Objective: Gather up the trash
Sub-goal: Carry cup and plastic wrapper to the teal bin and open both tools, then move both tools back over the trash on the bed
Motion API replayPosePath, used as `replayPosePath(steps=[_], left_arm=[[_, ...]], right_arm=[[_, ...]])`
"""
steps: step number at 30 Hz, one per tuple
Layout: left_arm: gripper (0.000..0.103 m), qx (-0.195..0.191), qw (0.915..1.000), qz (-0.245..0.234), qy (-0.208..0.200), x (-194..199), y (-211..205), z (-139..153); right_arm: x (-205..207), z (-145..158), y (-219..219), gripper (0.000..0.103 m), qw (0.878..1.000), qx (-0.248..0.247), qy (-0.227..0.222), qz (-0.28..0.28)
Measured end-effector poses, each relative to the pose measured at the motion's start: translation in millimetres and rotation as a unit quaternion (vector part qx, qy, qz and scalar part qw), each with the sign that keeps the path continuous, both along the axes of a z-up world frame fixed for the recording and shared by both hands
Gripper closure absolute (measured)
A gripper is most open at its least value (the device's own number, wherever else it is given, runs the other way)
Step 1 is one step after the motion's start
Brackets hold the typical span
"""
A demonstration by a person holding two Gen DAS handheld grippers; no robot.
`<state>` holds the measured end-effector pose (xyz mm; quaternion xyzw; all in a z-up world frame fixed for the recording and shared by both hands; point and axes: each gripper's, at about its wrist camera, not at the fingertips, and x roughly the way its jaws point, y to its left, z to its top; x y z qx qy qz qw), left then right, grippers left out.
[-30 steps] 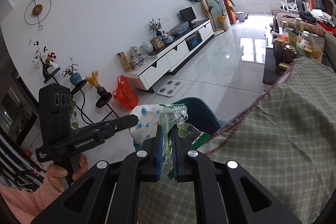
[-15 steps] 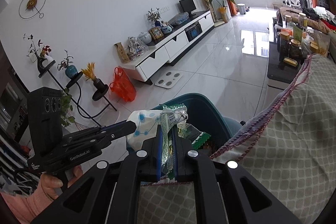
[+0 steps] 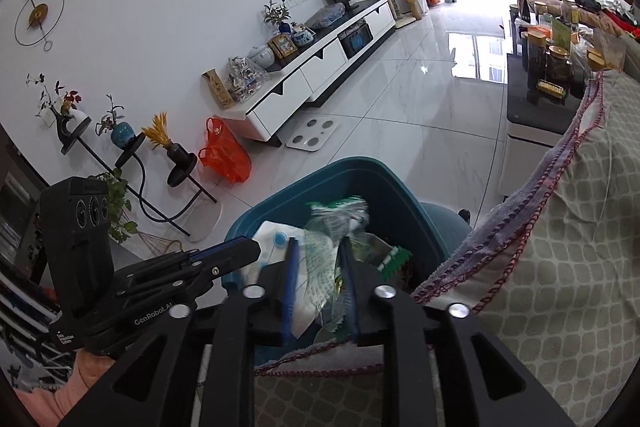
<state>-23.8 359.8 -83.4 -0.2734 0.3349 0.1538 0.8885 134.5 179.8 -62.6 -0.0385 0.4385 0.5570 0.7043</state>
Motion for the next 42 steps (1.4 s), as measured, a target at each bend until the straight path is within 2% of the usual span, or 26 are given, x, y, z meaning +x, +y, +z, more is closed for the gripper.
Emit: replayPosePath(steps=[4,13,15,17,21,26,35,42], left_arm=[[0.089,-0.005,1.0000,-0.002,-0.005,2,0,-2],[0.086,-0.001,0.9995,-0.012,-0.029,-6,-8,7],[0.081,0.003,0.9991,-0.017,-0.040,-8,-12,14],[0.063,0.011,0.9985,-0.019,-0.051,-12,-17,21],[0.056,0.025,0.9967,-0.031,-0.070,-16,-31,33],[0.038,0.051,0.9938,-0.055,-0.082,-14,-60,43],[0.016,0.090,0.9856,-0.120,-0.078,7,-130,47],[0.011,0.095,0.9753,-0.188,-0.068,29,-192,42]], right_arm=[[0,-1,1,0.068,1.000,-0.002,0.003,0.000],[0,1,-9,0.064,1.000,0.003,0.009,-0.004],[0,4,-16,0.064,1.000,0.008,0.007,-0.009],[-1,7,-23,0.062,1.000,0.013,0.004,-0.012],[-8,20,-46,0.058,0.999,0.025,-0.018,-0.018],[-15,32,-83,0.051,0.997,0.032,-0.054,-0.036],[-16,45,-170,0.042,0.988,0.050,-0.088,-0.114],[-15,46,-238,0.035,0.975,0.048,-0.107,-0.187]])
